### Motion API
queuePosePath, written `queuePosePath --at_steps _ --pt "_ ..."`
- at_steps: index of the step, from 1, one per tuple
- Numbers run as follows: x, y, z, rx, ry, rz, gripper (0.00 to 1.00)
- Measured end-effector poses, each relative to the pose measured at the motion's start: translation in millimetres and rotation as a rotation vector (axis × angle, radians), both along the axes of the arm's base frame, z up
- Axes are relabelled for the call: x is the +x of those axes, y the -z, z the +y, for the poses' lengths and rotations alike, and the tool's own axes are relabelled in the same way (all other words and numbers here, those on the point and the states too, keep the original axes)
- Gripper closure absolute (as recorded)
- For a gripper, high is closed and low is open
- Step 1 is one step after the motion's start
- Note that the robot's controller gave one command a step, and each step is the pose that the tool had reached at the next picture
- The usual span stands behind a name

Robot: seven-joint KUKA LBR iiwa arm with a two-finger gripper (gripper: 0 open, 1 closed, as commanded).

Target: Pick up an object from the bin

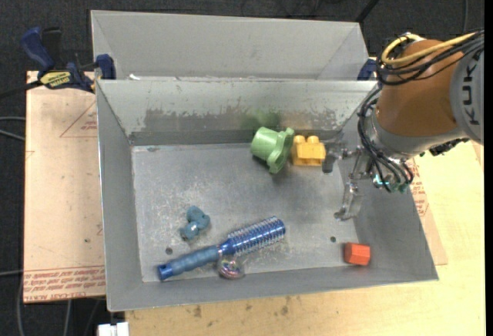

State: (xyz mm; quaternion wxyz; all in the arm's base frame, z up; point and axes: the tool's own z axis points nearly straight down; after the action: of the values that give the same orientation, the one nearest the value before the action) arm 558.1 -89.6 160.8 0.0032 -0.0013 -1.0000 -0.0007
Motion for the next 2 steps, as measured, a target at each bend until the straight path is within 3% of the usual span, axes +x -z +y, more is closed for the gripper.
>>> queuePosePath --at_steps 1,2 --pt "-78.9 32.0 71.5 0.003 -0.220 -0.003 0.00" --pt "-43.2 73.2 129.6 0.003 -0.225 -0.009 0.00"
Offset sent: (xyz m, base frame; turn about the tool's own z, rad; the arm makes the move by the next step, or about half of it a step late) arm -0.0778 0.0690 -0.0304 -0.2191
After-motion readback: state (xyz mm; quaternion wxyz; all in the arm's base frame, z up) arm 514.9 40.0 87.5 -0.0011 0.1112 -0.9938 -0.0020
